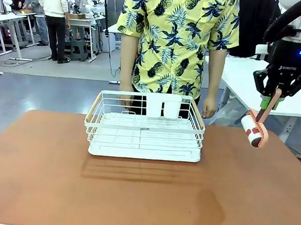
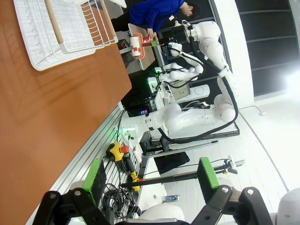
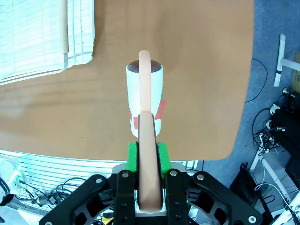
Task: Clean the table.
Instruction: Place the Lint Roller down when the Dish drying rack is positioned in the middle of the table.
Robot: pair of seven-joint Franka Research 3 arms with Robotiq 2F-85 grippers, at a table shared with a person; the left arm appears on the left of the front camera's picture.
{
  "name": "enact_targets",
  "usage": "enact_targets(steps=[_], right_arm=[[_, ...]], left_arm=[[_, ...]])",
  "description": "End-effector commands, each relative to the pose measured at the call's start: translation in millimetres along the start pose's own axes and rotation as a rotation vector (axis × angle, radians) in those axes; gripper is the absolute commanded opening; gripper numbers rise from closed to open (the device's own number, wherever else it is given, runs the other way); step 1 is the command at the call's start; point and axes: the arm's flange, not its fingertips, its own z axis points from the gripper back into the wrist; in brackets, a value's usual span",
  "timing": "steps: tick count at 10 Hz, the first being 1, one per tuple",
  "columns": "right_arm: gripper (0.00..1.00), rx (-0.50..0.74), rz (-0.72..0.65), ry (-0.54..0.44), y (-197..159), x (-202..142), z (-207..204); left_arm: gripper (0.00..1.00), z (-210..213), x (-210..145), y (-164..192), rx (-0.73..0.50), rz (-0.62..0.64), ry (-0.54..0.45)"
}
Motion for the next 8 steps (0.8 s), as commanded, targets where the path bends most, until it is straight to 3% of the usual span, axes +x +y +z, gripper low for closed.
enact_targets(steps=[1, 8], right_arm=[[0.21, 0.012, -0.015, -0.003, 3.2, -3.3, 2.7], [0.21, 0.012, -0.015, -0.003, 3.2, -3.3, 2.7]], left_arm=[[1.0, 2.1, -0.9, -1.3, -0.001, -0.006, -0.005], [1.0, 2.1, -0.9, -1.3, -0.001, -0.006, -0.005]])
